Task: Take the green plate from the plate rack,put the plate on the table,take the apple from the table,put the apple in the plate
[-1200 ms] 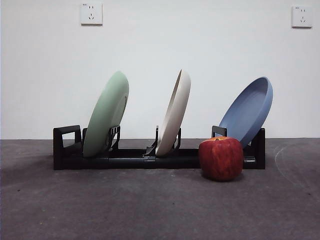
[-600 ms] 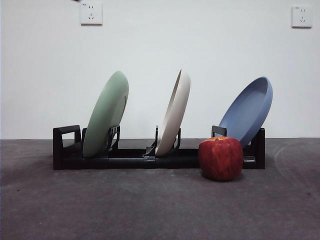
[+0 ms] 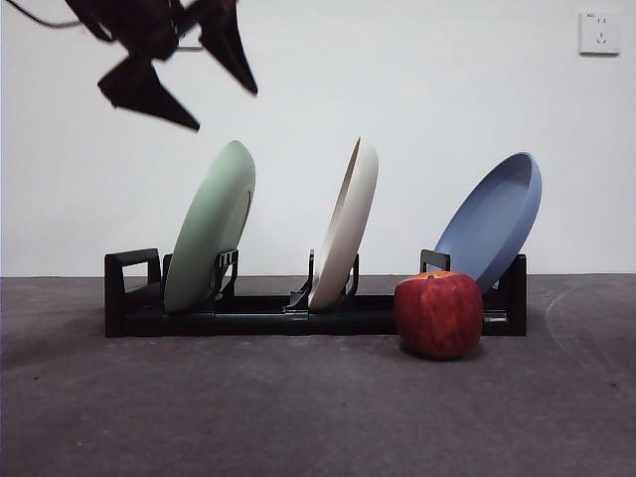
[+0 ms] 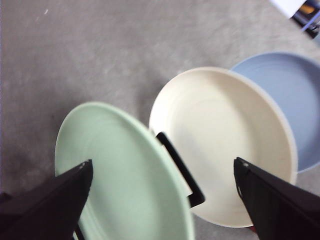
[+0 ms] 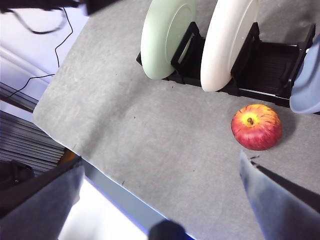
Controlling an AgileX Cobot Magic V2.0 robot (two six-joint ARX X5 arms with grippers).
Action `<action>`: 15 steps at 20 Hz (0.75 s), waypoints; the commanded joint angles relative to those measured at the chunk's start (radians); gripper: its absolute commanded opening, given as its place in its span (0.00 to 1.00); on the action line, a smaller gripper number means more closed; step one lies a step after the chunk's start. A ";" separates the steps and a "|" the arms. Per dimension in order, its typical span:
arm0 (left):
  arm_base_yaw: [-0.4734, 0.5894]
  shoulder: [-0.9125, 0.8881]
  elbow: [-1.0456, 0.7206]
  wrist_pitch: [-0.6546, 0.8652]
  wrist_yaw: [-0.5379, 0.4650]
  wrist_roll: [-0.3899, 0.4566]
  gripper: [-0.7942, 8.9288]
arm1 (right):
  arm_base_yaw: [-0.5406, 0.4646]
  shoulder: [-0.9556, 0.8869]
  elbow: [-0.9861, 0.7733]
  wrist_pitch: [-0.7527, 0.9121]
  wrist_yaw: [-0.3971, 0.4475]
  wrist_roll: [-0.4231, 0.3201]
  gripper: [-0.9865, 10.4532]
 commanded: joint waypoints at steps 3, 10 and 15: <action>-0.002 0.060 0.000 0.006 -0.005 -0.005 0.57 | 0.002 0.001 0.005 0.004 0.011 0.007 0.55; -0.003 0.104 0.000 0.002 -0.003 -0.005 0.34 | 0.002 0.001 0.005 0.003 0.010 0.007 0.55; -0.009 0.103 0.000 0.006 0.000 -0.005 0.11 | 0.002 0.001 0.005 0.003 0.010 0.007 0.55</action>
